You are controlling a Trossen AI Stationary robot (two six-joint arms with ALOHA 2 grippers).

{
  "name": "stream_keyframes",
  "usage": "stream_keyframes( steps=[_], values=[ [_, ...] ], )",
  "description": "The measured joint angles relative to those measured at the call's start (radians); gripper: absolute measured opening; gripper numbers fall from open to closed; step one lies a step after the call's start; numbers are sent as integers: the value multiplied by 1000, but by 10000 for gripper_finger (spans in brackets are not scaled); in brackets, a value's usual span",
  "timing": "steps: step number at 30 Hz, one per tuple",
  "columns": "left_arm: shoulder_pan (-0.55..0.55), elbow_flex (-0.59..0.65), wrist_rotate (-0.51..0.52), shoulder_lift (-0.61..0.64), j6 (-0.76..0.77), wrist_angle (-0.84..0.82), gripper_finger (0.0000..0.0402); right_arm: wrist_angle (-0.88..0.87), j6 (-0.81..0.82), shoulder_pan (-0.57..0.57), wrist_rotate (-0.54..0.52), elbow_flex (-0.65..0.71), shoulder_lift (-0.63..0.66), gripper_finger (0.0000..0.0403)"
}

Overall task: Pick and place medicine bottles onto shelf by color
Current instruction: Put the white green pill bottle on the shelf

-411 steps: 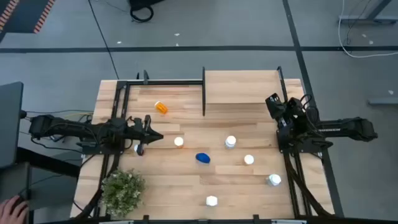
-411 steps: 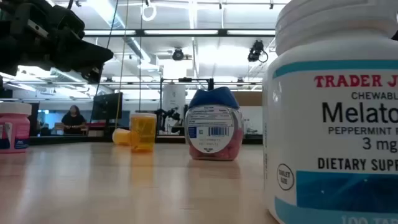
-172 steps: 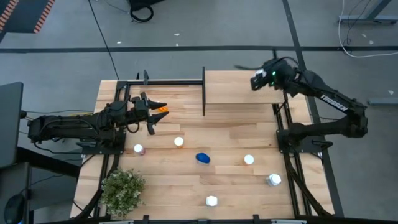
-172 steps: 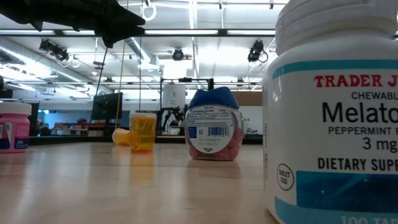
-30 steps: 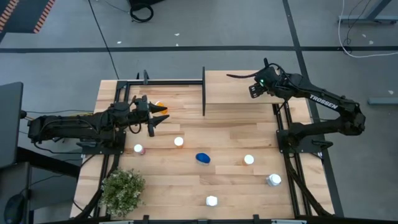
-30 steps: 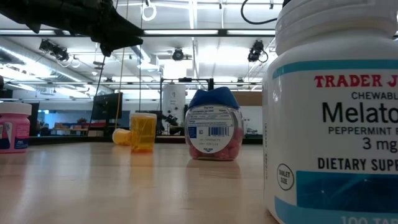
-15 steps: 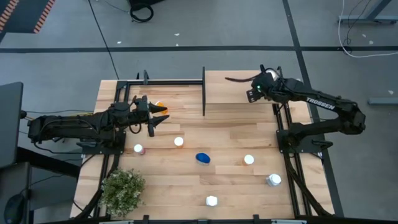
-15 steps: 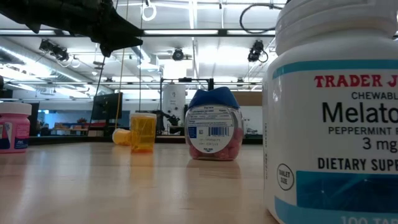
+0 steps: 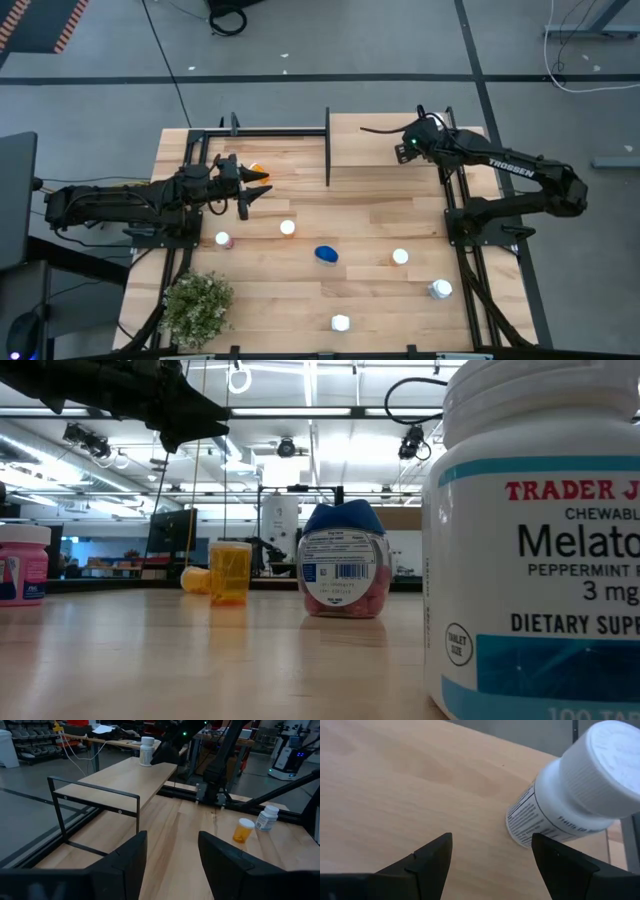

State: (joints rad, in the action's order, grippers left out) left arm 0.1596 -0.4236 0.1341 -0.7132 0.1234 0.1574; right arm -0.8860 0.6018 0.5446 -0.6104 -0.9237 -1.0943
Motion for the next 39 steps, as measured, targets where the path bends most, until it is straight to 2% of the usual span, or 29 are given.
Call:
stream_keyframes(
  steps=[21, 39],
  values=[
    [0, 0, 0, 0, 1, 1, 182, 49, -45, 97, -19, 0, 0, 282],
    [0, 0, 0, 0, 3, 1, 185, 139, -48, 104, -19, 0, 0, 282]
  ],
)
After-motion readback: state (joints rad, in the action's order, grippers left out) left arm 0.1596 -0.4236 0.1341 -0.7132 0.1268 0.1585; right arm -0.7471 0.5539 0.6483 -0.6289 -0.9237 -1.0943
